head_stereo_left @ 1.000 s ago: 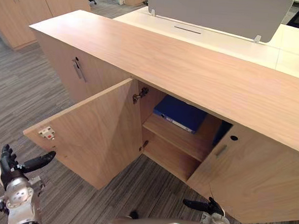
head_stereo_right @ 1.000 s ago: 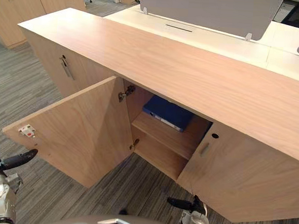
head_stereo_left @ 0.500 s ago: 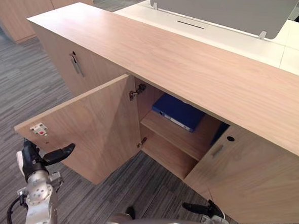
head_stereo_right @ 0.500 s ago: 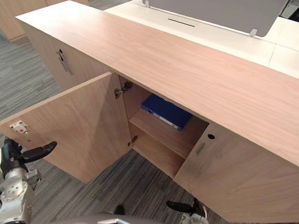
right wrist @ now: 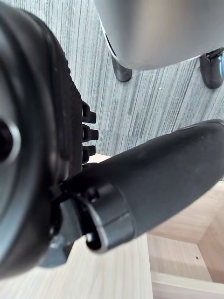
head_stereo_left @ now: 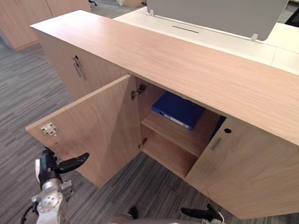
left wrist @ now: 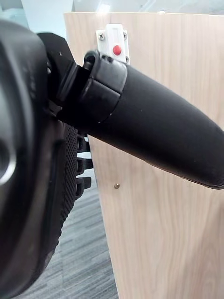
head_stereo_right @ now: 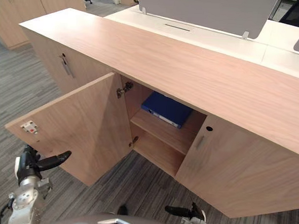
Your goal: Walk over to the cabinet, pick up the folder, carry it to the office cabinet, place the folder inside the office cabinet, then close the office cabinet door
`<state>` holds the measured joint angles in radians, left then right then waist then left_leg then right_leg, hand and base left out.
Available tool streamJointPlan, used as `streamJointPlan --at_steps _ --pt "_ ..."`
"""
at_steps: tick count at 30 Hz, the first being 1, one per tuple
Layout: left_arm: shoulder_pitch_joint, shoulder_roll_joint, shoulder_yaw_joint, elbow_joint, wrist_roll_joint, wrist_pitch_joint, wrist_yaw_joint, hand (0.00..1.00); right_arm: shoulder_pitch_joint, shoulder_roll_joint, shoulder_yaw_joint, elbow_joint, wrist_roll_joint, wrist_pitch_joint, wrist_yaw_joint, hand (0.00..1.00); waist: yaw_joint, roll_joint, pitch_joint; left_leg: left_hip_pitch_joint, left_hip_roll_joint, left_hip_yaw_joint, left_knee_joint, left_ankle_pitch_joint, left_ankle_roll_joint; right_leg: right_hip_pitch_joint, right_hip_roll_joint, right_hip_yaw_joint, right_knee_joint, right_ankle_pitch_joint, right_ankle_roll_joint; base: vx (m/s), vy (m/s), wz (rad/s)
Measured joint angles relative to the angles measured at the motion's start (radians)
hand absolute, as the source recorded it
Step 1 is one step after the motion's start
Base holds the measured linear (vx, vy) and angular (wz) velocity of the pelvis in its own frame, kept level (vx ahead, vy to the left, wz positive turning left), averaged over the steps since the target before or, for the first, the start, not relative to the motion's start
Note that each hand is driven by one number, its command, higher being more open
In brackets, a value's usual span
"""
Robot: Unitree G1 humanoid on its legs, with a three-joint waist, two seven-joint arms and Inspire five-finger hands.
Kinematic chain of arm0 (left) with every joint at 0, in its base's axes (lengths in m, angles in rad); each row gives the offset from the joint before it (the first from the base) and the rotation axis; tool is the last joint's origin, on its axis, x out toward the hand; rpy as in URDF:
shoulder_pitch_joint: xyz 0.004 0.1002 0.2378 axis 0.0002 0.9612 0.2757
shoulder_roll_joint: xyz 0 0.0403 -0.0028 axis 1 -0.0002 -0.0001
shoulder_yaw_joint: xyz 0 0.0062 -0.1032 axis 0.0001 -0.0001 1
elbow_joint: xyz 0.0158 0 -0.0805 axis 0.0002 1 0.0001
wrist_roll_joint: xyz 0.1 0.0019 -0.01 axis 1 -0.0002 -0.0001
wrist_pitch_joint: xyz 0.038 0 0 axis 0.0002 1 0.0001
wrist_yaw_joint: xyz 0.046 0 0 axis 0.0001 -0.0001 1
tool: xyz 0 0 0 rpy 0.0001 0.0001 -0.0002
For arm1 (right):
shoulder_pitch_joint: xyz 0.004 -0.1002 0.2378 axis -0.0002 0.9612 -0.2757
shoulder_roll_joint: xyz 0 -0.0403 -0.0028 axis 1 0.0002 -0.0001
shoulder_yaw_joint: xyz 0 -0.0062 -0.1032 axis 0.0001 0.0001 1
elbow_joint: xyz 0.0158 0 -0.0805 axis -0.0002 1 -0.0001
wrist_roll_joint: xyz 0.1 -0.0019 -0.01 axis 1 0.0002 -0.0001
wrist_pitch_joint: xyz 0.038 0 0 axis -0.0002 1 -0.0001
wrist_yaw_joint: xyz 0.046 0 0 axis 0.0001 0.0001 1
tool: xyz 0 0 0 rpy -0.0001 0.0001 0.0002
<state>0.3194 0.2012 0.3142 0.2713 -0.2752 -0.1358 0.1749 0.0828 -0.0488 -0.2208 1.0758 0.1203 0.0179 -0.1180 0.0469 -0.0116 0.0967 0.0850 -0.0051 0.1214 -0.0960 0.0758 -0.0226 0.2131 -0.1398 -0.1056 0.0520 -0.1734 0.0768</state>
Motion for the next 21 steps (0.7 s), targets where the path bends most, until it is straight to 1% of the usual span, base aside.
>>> streamJointPlan --at_steps 2,4,6,12,15,17,21 --pt "0.057 -0.023 -0.023 -0.06 0.0 -0.005 -0.004 1.0 0.001 -0.001 0.001 0.0 -0.001 0.0 0.0 1.0 0.003 -0.001 0.0 -0.002 -0.002 -0.002 0.0 0.004 0.004 0.001 -0.003 -0.002 0.0 -0.003 0.004 -0.01 0.002 0.04" --pt "0.093 -0.047 -0.034 -0.096 -0.002 -0.009 -0.012 1.0 0.001 0.0 0.0 -0.001 -0.001 0.0 0.0 1.0 0.006 -0.001 -0.001 -0.004 -0.007 -0.005 0.001 0.006 0.008 0.0 -0.009 -0.005 0.0 -0.002 0.005 0.02 0.007 0.07" --pt "0.116 -0.063 -0.051 -0.122 -0.035 -0.009 -0.024 1.0 0.002 0.003 0.002 -0.002 -0.001 0.0 0.004 1.0 0.01 -0.002 -0.001 -0.011 -0.02 -0.013 0.001 0.009 0.018 0.0 -0.016 -0.011 -0.001 -0.001 0.015 0.05 0.02 0.14" --pt "0.144 -0.061 -0.08 -0.151 -0.081 -0.009 -0.058 1.0 0.0 0.008 0.008 -0.021 -0.003 -0.001 0.011 1.0 0.027 -0.003 -0.002 -0.013 -0.02 -0.022 0.001 0.009 0.02 0.0 -0.017 -0.007 0.008 0.003 0.021 0.01 0.007 0.06" --pt "0.158 -0.052 -0.106 -0.153 -0.088 -0.009 -0.067 1.0 -0.001 0.008 0.018 -0.023 -0.003 -0.007 0.016 1.0 0.028 -0.001 -0.003 -0.009 -0.018 -0.022 0.001 0.012 0.023 0.0 -0.017 -0.006 0.017 0.003 0.021 -0.07 0.004 0.0" --pt "0.176 -0.05 -0.126 -0.164 -0.089 -0.009 -0.083 1.0 0.004 0.008 0.034 -0.024 -0.003 -0.008 0.021 1.0 0.028 0.001 -0.002 -0.009 -0.018 -0.023 0.0 0.013 0.019 -0.001 -0.018 -0.005 0.016 0.003 0.021 -0.1 0.009 0.01" --pt "0.204 -0.05 -0.178 -0.164 -0.11 -0.008 -0.123 1.0 0.012 0.003 0.05 -0.036 -0.006 -0.008 0.023 1.0 0.025 0.007 -0.004 -0.009 -0.019 -0.023 0.0 0.023 0.02 -0.002 -0.019 0.0 0.017 -0.002 0.026 -0.1 0.014 0.02"
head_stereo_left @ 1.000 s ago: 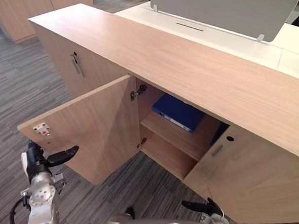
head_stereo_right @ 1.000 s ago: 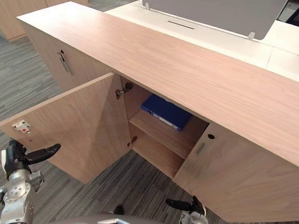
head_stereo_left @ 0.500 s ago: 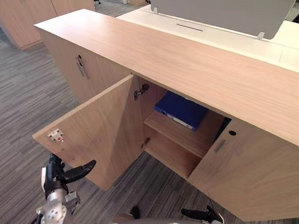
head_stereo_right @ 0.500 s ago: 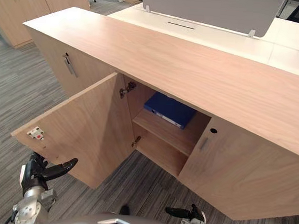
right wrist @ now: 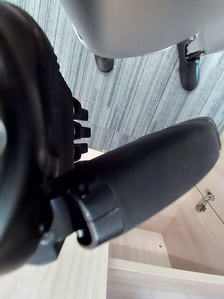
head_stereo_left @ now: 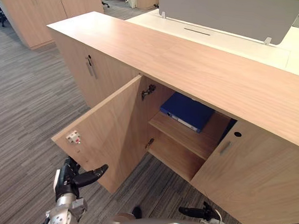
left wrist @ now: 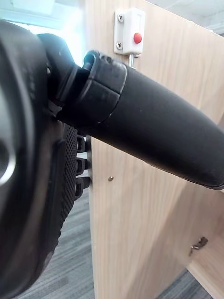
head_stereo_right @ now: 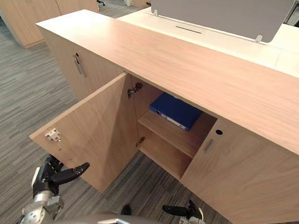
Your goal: Walk over to the cabinet, pick up the folder, carry it to the office cabinet, place the folder inside the office cabinet, then close the office cabinet door
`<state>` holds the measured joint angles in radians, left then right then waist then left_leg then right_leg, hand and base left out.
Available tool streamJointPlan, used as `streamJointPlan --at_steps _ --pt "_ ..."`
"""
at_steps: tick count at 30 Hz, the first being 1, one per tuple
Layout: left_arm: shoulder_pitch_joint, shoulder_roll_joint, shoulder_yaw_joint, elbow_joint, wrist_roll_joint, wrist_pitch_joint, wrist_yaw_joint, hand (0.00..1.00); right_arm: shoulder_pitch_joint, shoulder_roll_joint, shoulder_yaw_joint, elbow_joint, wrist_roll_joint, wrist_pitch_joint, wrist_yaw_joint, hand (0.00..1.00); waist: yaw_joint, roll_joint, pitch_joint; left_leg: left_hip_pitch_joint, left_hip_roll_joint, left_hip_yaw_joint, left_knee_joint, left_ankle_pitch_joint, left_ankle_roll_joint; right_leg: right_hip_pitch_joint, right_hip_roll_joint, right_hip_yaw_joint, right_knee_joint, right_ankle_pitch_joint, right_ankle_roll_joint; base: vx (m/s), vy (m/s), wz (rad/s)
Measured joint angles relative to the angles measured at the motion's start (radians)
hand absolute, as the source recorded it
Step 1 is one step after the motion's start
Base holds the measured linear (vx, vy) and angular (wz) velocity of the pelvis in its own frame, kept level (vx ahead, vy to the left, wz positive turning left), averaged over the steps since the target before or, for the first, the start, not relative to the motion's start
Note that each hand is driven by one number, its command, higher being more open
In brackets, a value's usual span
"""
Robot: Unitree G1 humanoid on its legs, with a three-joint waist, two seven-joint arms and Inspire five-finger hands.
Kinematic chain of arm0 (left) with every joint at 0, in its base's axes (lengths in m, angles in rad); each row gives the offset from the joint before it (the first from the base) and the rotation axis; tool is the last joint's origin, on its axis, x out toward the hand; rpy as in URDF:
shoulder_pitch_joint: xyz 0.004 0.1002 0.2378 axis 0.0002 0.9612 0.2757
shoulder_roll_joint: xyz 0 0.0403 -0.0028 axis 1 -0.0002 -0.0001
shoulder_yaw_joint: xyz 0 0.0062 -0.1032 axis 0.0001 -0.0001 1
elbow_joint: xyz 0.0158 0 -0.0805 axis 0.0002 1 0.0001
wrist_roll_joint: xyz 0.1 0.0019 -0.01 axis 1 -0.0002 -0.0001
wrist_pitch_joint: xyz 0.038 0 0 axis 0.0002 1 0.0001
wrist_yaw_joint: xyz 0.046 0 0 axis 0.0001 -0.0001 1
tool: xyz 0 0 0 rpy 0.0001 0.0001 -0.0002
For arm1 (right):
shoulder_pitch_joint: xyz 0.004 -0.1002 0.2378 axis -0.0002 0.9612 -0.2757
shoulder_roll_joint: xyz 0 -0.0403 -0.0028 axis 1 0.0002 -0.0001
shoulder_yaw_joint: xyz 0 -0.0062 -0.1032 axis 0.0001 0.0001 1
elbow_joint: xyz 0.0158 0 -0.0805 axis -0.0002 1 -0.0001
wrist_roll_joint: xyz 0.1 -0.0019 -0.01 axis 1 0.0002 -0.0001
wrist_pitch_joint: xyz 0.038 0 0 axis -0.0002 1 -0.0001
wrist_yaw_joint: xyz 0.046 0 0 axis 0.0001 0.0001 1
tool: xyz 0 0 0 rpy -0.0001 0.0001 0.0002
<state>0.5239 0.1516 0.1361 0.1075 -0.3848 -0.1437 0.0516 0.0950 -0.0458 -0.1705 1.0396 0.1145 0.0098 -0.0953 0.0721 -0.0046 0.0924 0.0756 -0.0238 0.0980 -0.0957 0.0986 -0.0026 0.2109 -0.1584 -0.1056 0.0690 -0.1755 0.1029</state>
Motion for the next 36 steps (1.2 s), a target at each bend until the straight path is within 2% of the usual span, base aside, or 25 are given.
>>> streamJointPlan --at_steps 11,16,20,23,25,30,32,36 --pt "-0.008 0.055 -0.189 0.096 0.001 0.023 -0.025 1.0 -0.003 -0.026 0.038 -0.001 -0.075 0.0 0.004 1.0 -0.026 0.025 -0.02 -0.044 0.0 -0.002 0.0 0.021 0.002 -0.056 0.008 0.031 0.022 0.001 0.001 -0.05 0.009 0.02" --pt "-0.087 0.093 -0.371 0.176 -0.004 0.058 -0.106 1.0 -0.015 -0.03 0.038 0.001 -0.075 0.009 0.004 1.0 -0.057 0.034 -0.034 -0.097 0.001 0.012 0.0 0.025 0.002 -0.125 0.01 0.058 0.035 0.004 -0.004 -0.02 0.015 -0.09" --pt "-0.129 0.109 -0.48 0.186 -0.063 0.08 -0.172 1.0 -0.023 -0.024 0.041 0.005 -0.074 0.009 0.003 1.0 -0.084 0.02 -0.041 -0.094 0.005 0.051 0.001 0.013 0.007 -0.138 0.009 0.092 0.028 0.016 -0.01 0.03 0.019 -0.3" --pt "-0.203 0.106 -0.553 0.211 -0.082 0.091 -0.229 1.0 -0.024 -0.022 0.043 0.006 -0.074 0.01 0.004 1.0 -0.096 0.012 -0.047 -0.085 0.011 0.09 0.001 0.004 0.011 -0.138 0.013 0.129 -0.001 0.038 -0.006 0.06 0.019 -0.4" --pt "-0.27 0.104 -0.563 0.225 -0.073 0.09 -0.257 1.0 -0.031 -0.02 0.047 0.006 -0.074 0.01 0.004 1.0 -0.122 0.01 -0.049 -0.079 0.017 0.116 0.002 -0.004 0.008 -0.136 0.02 0.152 -0.024 0.051 -0.01 0.08 0.012 -0.4" --pt "-0.459 0.104 -0.541 0.365 -0.044 0.088 -0.205 1.0 -0.039 -0.018 0.056 0.003 -0.071 0.007 0.004 1.0 -0.163 0.012 -0.05 -0.048 0.036 0.155 0.001 -0.018 -0.008 -0.121 0.036 0.189 -0.04 0.06 -0.016 0.04 -0.022 -0.3" --pt "-0.49 0.101 -0.542 0.382 0.003 0.088 -0.169 1.0 -0.042 -0.022 0.055 0.002 -0.07 0.007 0.001 1.0 -0.183 0.016 -0.051 -0.047 0.038 0.158 0.001 -0.02 -0.011 -0.121 0.038 0.191 -0.04 0.06 -0.016 0.01 -0.03 -0.06" --pt "-0.527 0.05 -0.535 0.414 0.08 0.087 -0.091 1.0 -0.042 -0.025 0.05 0.005 -0.07 0.007 -0.007 1.0 -0.192 0.014 -0.049 -0.047 0.041 0.168 0.0 -0.027 -0.018 -0.124 0.039 0.198 -0.042 0.06 -0.016 0.0 -0.013 -0.06"
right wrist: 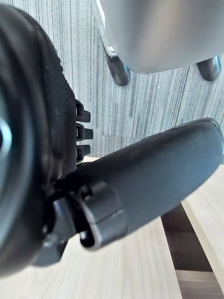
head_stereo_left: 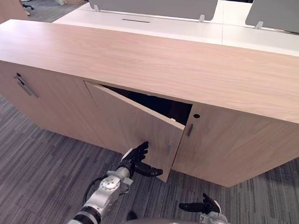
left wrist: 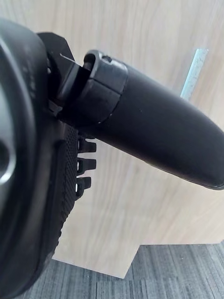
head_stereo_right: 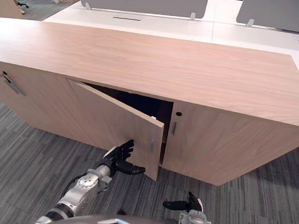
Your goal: Walk over to the cabinet, pick up the folder, carry it to the office cabinet, place the folder inside the office cabinet, then close the office cabinet door
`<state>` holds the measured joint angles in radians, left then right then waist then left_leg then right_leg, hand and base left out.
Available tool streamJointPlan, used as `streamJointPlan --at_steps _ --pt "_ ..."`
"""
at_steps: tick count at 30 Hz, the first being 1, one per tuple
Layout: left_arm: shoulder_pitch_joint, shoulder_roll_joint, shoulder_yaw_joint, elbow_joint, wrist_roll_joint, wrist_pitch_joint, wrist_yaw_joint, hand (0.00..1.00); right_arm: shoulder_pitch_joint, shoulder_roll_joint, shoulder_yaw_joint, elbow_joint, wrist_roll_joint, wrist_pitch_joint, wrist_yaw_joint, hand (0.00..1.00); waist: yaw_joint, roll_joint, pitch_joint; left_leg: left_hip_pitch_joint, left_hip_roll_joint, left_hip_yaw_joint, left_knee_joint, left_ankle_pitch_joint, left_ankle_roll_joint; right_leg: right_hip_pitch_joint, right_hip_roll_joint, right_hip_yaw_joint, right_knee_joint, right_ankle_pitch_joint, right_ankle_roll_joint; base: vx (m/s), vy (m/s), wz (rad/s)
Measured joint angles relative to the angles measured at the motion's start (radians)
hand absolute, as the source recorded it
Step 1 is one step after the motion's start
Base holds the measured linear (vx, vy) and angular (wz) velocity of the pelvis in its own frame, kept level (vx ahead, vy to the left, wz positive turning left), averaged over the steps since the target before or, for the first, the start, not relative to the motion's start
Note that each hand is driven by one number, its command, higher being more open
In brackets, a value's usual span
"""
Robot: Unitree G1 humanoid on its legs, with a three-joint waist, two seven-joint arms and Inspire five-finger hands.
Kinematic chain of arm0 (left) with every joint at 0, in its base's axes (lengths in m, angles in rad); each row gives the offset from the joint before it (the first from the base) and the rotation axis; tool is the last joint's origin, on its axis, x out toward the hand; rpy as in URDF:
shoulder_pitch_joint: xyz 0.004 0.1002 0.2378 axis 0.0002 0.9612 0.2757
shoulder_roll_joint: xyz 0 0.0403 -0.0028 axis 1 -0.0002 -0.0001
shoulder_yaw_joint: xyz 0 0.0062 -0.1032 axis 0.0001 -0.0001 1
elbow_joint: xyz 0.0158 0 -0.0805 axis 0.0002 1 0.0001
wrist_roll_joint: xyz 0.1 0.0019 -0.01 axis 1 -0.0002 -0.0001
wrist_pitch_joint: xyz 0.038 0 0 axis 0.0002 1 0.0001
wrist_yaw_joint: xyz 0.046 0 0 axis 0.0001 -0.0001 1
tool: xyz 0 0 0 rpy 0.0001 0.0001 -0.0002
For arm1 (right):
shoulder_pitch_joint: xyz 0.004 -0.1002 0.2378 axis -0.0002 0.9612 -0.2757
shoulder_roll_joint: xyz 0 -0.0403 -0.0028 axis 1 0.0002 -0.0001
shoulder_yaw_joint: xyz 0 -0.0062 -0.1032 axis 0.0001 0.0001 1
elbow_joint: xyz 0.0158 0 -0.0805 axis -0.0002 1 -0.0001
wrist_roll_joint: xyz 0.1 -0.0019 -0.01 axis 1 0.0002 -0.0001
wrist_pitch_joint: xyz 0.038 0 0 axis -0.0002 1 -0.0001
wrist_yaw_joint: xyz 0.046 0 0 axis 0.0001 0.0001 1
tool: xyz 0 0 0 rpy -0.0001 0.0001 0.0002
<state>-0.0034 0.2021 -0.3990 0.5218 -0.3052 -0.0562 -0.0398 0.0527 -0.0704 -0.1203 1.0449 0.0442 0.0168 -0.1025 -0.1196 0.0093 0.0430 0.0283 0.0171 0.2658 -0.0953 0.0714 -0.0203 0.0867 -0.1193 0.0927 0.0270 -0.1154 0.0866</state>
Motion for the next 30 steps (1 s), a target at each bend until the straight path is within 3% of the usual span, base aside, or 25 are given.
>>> streamJointPlan --at_steps 7,10,15,21,23,25,30 --pt "-0.063 -0.004 0.08 0.096 0.07 -0.001 0.094 1.0 -0.002 0.012 -0.021 -0.001 0.006 0.0 -0.017 1.0 -0.013 -0.009 0.003 0.002 0.018 0.079 0.001 -0.021 -0.018 -0.038 0.015 0.083 -0.004 0.018 -0.005 -0.01 -0.016 -0.35" --pt "-0.081 0.008 0.102 0.121 0.088 -0.001 0.12 1.0 -0.002 0.013 -0.034 0.001 0.005 -0.001 -0.017 1.0 -0.033 -0.015 0.003 0.006 0.022 0.099 0.005 -0.021 -0.018 -0.038 0.019 0.1 -0.017 0.03 -0.004 0.01 -0.022 -0.2" --pt "-0.103 0.014 0.106 0.149 0.122 -0.001 0.129 1.0 0.008 0.005 -0.066 0.036 0.0 0.005 -0.019 1.0 -0.054 -0.016 0.004 0.012 0.028 0.11 0.005 -0.021 -0.018 -0.043 0.024 0.104 -0.023 0.048 -0.006 -0.01 -0.021 -0.14" --pt "-0.066 0.008 0.114 0.146 0.122 -0.001 0.122 1.0 0.037 0.001 -0.104 0.046 0.005 0.01 -0.02 1.0 -0.053 -0.019 0.006 0.031 0.035 0.152 0.006 -0.029 -0.03 -0.055 0.033 0.158 -0.023 0.058 -0.009 -0.05 -0.019 -0.28" --pt "-0.021 0.004 0.129 0.125 0.122 -0.004 0.115 1.0 0.026 0.0 -0.103 0.052 0.005 0.011 -0.02 1.0 -0.046 -0.021 0.007 0.034 0.032 0.094 0.008 -0.03 -0.033 -0.073 0.037 0.193 -0.025 0.065 -0.007 -0.03 -0.038 -0.54" --pt "0.036 -0.02 0.175 0.126 0.121 -0.006 0.104 1.0 0.016 -0.003 -0.095 0.059 0.006 0.011 -0.026 1.0 -0.038 -0.026 0.015 0.025 0.037 -0.071 0.029 -0.044 -0.035 -0.092 0.036 0.236 -0.033 0.088 0.002 0.0 -0.071 -0.57" --pt "0.085 -0.033 0.225 0.283 0.151 -0.003 0.073 1.0 0.038 -0.002 -0.096 0.059 0.033 0.011 -0.03 1.0 0.002 -0.035 0.021 0.041 0.041 -0.068 0.054 -0.092 -0.042 -0.088 0.039 0.246 -0.028 0.098 0.008 -0.05 0.049 -0.23"
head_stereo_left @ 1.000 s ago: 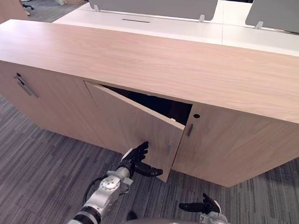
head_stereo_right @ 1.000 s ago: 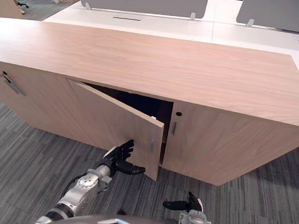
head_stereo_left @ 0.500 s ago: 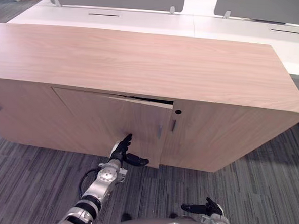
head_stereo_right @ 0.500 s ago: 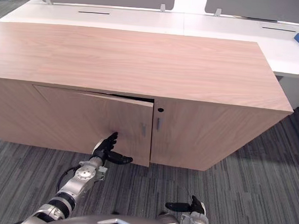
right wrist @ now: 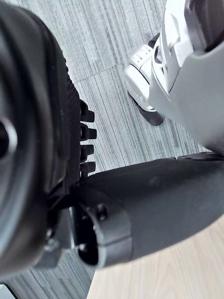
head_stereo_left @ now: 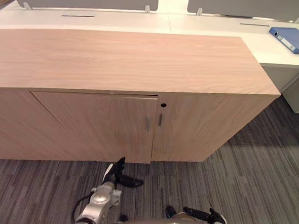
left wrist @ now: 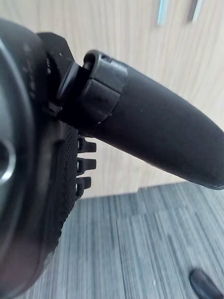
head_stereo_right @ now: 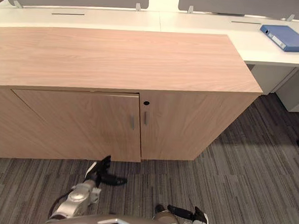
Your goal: Walk over to the cabinet, pick up the folder, carry it to the office cabinet, place the folder inside the office cabinet, then close the office cabinet door
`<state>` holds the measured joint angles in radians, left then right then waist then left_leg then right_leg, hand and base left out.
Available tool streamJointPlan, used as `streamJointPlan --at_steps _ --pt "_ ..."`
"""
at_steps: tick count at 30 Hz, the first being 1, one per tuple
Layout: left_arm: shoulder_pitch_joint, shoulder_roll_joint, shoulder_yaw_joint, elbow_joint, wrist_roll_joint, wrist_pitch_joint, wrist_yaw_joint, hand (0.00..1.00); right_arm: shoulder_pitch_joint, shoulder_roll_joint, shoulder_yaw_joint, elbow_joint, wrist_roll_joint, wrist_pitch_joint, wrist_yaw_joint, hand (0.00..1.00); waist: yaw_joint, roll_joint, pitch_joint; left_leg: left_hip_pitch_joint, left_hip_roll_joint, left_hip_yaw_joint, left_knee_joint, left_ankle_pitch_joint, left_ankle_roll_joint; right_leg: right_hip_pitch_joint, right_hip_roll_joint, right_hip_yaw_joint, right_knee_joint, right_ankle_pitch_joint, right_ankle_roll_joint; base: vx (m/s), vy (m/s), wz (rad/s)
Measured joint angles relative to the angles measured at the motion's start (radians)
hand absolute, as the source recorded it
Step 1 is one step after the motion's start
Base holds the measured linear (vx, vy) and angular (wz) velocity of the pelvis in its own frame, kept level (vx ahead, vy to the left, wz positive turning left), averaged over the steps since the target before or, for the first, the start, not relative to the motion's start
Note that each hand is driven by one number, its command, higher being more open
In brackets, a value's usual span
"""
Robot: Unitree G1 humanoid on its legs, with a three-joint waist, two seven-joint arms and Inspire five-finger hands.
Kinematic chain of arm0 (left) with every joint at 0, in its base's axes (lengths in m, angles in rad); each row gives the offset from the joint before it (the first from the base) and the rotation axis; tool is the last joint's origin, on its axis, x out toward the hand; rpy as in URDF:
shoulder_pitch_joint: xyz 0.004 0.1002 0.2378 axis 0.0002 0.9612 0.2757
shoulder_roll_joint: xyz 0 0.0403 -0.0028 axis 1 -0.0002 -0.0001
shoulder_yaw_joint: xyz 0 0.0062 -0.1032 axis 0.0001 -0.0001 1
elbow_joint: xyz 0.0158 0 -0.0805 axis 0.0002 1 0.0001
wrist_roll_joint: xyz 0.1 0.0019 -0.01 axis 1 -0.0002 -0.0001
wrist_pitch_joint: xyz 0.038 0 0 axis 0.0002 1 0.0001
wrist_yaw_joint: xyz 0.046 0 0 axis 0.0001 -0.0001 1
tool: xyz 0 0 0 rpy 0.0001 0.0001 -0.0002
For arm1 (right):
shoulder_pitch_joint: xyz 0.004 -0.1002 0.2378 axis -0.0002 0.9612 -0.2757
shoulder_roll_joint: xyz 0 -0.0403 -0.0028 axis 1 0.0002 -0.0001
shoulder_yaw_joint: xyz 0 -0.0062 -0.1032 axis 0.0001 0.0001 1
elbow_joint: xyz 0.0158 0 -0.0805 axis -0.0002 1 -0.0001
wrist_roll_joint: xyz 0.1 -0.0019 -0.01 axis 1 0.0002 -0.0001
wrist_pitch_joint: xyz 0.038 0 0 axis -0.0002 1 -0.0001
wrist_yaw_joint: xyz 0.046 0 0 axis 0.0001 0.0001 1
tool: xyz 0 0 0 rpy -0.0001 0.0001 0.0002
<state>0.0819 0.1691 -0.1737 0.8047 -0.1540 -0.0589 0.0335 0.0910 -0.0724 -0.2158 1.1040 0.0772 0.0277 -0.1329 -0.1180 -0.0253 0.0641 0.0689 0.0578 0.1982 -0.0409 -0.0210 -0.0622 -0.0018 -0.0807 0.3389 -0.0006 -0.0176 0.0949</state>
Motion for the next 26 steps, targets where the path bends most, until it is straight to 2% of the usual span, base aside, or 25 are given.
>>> streamJointPlan --at_steps 6,15,21,26 --pt "0.038 -0.002 0.115 0.219 0.075 0.018 -0.003 1.0 0.013 -0.002 -0.001 0.001 0.045 -0.003 0.003 1.0 0.007 0.003 0.001 0.0 0.009 -0.003 -0.007 0.001 -0.005 -0.005 0.01 -0.003 -0.001 -0.001 -0.007 -0.02 0.029 -0.04" --pt "0.037 -0.017 0.244 0.268 0.128 0.017 0.009 1.0 -0.001 -0.009 -0.002 0.01 0.045 -0.009 0.017 1.0 0.048 0.01 -0.002 0.031 0.035 0.072 0.01 -0.026 -0.003 -0.01 0.042 0.027 0.0 0.023 -0.013 0.03 0.023 -0.28" --pt "0.03 -0.039 0.298 0.274 0.125 0.017 0.013 1.0 0.0 -0.011 -0.003 0.018 0.046 -0.009 0.019 1.0 0.058 0.011 -0.002 0.036 0.032 0.062 0.029 -0.033 0.003 0.003 0.036 -0.025 0.009 0.025 -0.014 -0.03 0.02 0.02" --pt "0.031 -0.051 0.317 0.28 0.119 0.018 0.028 1.0 0.002 -0.016 -0.008 0.02 0.051 -0.009 0.019 1.0 0.062 0.02 -0.008 0.04 0.028 0.047 0.011 -0.021 -0.01 0.004 0.03 -0.055 0.003 0.024 -0.014 -0.05 0.019 0.07"
